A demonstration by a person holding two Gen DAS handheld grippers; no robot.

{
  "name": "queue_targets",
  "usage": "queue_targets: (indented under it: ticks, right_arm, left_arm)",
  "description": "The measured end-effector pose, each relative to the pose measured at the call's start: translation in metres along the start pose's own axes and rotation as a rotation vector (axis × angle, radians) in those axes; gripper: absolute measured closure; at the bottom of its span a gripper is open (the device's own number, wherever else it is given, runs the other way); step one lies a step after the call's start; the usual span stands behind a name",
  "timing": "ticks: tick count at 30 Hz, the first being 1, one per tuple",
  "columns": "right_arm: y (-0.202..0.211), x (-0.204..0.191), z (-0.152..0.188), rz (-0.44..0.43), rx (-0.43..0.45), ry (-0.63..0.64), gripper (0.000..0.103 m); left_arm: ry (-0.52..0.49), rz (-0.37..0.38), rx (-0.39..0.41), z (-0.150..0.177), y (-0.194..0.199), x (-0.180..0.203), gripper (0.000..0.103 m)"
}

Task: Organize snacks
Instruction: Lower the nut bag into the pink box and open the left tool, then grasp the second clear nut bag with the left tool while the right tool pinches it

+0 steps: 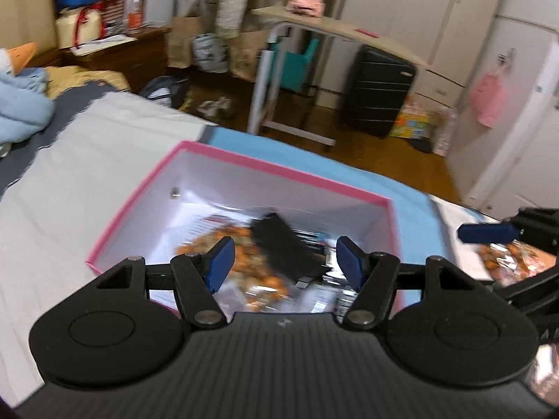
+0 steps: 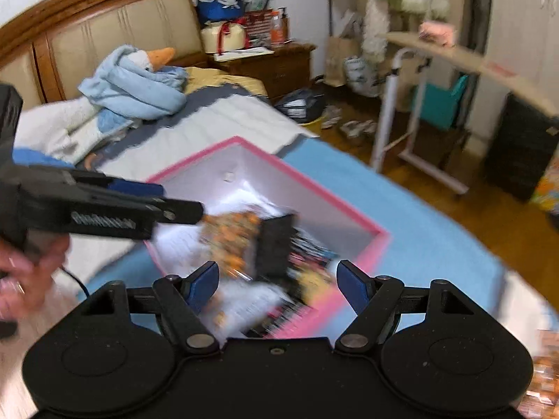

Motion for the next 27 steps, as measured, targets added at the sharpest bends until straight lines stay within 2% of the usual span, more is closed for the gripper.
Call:
queue_targets:
  ticks: [5,8,13,18,23,25,27]
  right_arm:
    - [0.052,0.048,0.032,0.110,0.004,-0.019,0.024]
    - [0.076,0.086,0.054,0.159,0.030,-0.091,0.024]
    - [0.108,0.152,0.099,0.228,0.080,-0.235,0.024]
    - [0.107,0.189,0.133,0.317,0.062,-0.231,0.024]
    - [0.094,0.225,0.166,0.321,0.099,-0.294,0.024]
    - [0.085,0.236,0.176,0.324,0.112,-0.310,0.024]
    - [0.075,0.243,0.184,0.334,0.105,-0.293,0.024]
  left_arm:
    - [-0.040,0.107,-0.045,0.002,0.015,0.051,0.040]
    - [-0.062,0.172,-0.087,0.007,0.016,0.085,0.040]
    - [-0.120,0.230,-0.170,0.019,-0.003,0.150,0.040]
    - [-0.179,0.297,-0.244,0.042,-0.027,0.212,0.040]
    - [-0.207,0.343,-0.302,0.058,-0.065,0.259,0.040]
    - [-0.183,0.344,-0.313,0.063,-0.083,0.270,0.040]
    - [-0.116,0.367,-0.345,0.068,-0.103,0.280,0.040]
Point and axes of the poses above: each gripper's, at about its wrist camera, not at the fingertips, and y roughly against the way its jaws point, x to its right, z to its underside, the point moved 4 cm from there along -y, roughly the way its jaws point
